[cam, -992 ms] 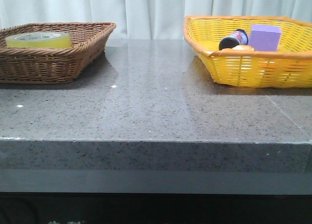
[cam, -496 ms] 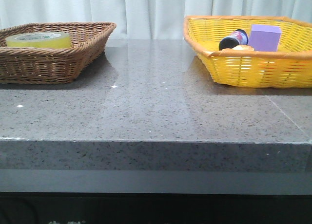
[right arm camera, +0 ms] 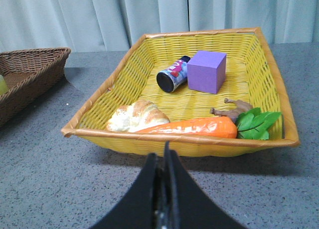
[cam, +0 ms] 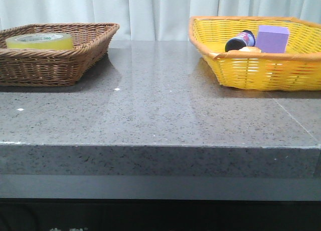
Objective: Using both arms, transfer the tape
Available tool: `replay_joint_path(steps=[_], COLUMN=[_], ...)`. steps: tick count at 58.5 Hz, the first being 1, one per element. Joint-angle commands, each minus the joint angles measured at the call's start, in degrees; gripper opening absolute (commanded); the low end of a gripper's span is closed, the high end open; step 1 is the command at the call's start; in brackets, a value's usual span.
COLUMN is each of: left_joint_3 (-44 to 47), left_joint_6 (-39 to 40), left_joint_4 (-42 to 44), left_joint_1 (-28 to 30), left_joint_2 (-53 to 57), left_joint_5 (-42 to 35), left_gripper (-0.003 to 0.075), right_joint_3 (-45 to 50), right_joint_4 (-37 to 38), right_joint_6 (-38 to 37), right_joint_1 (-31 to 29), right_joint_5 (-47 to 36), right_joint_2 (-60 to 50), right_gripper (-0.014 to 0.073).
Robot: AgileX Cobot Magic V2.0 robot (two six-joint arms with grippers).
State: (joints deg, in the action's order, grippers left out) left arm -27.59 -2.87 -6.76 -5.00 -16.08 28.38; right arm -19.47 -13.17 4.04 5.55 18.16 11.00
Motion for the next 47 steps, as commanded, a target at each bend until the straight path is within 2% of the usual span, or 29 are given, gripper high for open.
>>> replay_joint_path(steps=[1, 24, 47], left_joint_3=[-1.5, -0.1, 14.2], left_joint_6=[0.4, 0.4, 0.4], left_joint_4=[-0.7, -0.7, -0.7], left_joint_1=[0.0, 0.0, 0.0], left_joint_2=[-0.4, -0.1, 11.7], left_joint_5=[-4.5, -5.0, -5.2], left_gripper=[-0.0020, -0.0020, -0.0020], right_joint_3=[-1.4, -1.4, -1.4], right_joint_4=[-0.6, -0.6, -0.6], right_joint_6=[0.1, 0.1, 0.1], right_joint_1=[-0.2, -0.2, -0.2], right_joint_5=[-4.7, -4.7, -4.7], right_joint_2=[0.6, 0.6, 0.6], right_gripper=[-0.0090, -0.0090, -0.0090])
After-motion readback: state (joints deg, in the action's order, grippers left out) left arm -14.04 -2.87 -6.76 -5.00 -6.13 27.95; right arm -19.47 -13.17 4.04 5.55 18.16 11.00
